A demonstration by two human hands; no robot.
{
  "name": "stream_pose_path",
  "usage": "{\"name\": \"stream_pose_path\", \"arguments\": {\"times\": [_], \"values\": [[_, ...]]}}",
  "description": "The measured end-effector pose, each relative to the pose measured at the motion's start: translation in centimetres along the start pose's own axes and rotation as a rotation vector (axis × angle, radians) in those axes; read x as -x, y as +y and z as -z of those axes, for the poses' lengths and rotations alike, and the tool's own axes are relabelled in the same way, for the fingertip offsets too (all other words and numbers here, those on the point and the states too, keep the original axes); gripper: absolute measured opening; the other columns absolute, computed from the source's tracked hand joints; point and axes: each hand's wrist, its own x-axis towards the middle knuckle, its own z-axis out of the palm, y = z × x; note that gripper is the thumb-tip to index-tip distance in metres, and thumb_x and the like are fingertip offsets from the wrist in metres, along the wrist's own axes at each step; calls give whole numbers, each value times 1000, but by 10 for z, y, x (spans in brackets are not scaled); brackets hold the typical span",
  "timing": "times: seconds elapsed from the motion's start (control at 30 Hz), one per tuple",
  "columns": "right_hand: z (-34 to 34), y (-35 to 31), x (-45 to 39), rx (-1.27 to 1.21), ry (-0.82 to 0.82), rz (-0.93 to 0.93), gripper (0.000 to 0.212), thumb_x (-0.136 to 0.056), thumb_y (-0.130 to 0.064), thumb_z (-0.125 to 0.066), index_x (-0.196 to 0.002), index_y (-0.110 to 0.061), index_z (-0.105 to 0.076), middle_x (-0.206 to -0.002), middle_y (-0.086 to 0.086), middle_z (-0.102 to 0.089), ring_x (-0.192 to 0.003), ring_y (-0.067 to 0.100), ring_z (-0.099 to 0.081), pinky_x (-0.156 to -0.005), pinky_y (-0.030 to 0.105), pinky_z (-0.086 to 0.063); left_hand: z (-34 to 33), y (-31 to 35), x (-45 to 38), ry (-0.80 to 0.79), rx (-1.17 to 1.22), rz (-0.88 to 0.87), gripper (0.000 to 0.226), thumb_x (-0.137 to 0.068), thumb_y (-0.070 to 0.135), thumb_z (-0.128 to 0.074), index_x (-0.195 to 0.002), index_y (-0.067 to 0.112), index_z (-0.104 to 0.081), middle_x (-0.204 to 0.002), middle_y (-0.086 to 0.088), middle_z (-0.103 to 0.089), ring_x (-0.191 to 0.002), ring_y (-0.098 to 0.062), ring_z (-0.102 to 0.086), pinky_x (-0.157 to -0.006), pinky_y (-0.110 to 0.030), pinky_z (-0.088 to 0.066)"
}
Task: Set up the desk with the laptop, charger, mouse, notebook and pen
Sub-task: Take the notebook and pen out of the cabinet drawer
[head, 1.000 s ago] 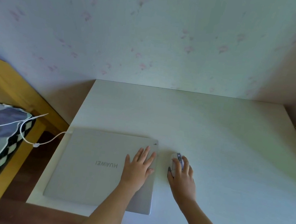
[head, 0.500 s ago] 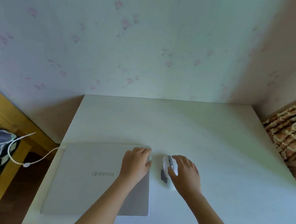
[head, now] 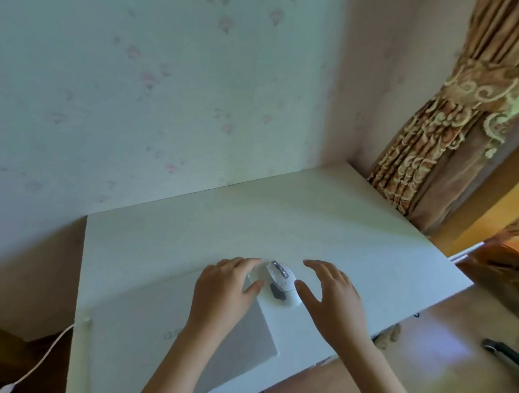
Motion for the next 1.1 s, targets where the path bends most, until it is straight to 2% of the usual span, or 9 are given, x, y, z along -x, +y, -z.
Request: {"name": "stream_pose_path", "arguments": {"times": [0.1,0.33,0.47,0.57,0.7,0.83,0.97,1.03,1.1], "values": [[6,-22,38,-24,48,-45,39,-90,-43,-54,-127,-31,-53,-130,-14,-55,-120,12,-49,-95,24,-37,21,-3,24,7,61,-71,33,-71,33,-81,-103,29,-71,-85,13,-72,-78,-12,-68,-66,-29,-51],[23,-45,126,-36,119,-216,45,-89,-51,-50,-131,-36,-46,-137,-18,-46,-126,7,-41,-103,29,-36,55,10,63,-123,207,-162,26,-78,35,-77,-102,36,-70,-86,25,-69,-80,2,-65,-62,-20,-49],[43,-41,166,-28,214,-297,51,-85,-57,-46,-131,-35,-48,-138,-16,-47,-128,10,-42,-106,35,-36,60,45,69,-273,370,-190,25,-79,38,-75,-103,40,-69,-88,31,-67,-86,9,-62,-70,-22,-53],[58,-29,194,-13,293,-345,58,-81,-63,-37,-129,-34,-50,-136,-13,-50,-126,11,-45,-105,38,-39,54,79,77,-332,483,-283,24,-79,38,-74,-103,40,-69,-89,32,-67,-89,12,-61,-74,-17,-51],[83,-7,237,-29,369,-426,57,-80,-63,-38,-129,-35,-50,-136,-15,-49,-126,8,-43,-105,35,-38,47,128,94,-426,547,-396,24,-80,39,-72,-103,41,-67,-93,30,-68,-92,12,-61,-71,-4,-43],[114,26,292,-71,477,-501,52,-80,-58,-47,-126,-35,-53,-133,-16,-50,-126,5,-43,-105,32,-38,25,189,118,-509,603,-471,24,-79,38,-73,-99,48,-64,-91,31,-68,-89,9,-63,-73,-17,-49],[151,73,361,-123,609,-578,51,-78,-58,-50,-121,-32,-58,-128,-14,-53,-124,5,-45,-104,34,-40,-2,270,164,-587,624,-589,30,-79,37,-74,-108,37,-68,-92,27,-69,-89,11,-62,-74,-3,-43],[171,95,397,-124,646,-619,50,-78,-56,-53,-121,-30,-58,-128,-15,-53,-124,4,-46,-103,28,-38,-16,312,190,-624,640,-645,31,-80,38,-72,-111,35,-67,-94,25,-69,-90,10,-62,-76,-7,-47],[188,115,433,-113,673,-663,48,-79,-53,-55,-122,-31,-57,-128,-16,-52,-124,1,-45,-100,23,-37,-30,349,216,-657,648,-704,32,-80,39,-71,-112,38,-65,-96,24,-69,-91,9,-63,-78,-21,-55]]}}
